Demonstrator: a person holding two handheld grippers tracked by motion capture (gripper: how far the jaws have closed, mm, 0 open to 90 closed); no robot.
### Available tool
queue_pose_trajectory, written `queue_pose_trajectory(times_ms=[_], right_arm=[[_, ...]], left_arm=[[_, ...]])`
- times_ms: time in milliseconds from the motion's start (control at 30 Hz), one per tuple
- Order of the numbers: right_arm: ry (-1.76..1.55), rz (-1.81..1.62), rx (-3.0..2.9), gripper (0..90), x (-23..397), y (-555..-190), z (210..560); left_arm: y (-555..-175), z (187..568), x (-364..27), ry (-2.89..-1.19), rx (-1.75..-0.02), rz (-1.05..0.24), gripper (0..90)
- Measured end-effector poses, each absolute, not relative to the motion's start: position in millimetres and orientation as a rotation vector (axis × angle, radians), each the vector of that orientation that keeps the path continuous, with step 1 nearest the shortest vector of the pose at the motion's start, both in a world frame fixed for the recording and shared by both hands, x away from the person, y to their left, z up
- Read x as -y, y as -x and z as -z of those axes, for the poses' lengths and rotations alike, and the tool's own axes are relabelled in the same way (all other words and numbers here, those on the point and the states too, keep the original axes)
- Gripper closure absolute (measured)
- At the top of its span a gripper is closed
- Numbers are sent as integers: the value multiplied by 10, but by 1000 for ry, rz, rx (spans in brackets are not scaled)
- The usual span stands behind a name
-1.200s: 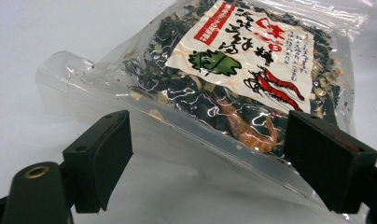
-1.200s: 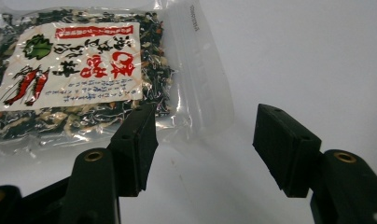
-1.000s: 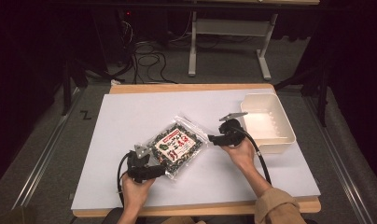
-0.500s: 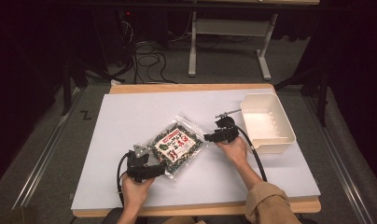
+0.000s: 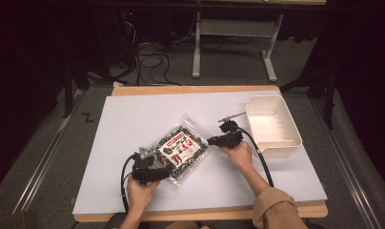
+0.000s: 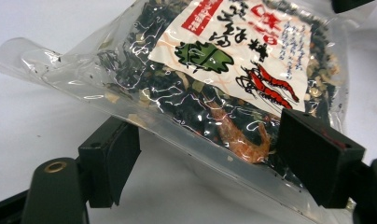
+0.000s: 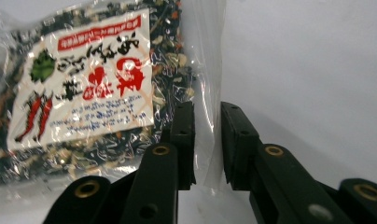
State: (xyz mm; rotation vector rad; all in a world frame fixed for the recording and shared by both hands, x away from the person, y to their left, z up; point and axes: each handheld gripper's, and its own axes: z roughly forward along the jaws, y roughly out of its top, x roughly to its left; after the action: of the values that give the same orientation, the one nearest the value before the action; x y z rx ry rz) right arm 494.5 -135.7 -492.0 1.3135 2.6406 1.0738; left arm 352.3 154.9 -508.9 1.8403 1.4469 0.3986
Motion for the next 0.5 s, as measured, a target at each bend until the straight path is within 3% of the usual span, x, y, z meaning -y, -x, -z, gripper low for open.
queue_pose_trajectory(times_ms=[133,367,500], right_arm=[[-1293,-1054,-2636,893,1420,-4924,4910],[-1173,-1054,-2575,900,1475,-4814,4843],[-1119,-1071,-2529,900,1551,-4787,4631]], left_arm=[[-3532,5092,-1526,-1839,-1436,-392,244],[-3540,5079,-1523,-1811,-1425,-395,247],[-3529,5059,-1536,-1795,-1421,-420,260]])
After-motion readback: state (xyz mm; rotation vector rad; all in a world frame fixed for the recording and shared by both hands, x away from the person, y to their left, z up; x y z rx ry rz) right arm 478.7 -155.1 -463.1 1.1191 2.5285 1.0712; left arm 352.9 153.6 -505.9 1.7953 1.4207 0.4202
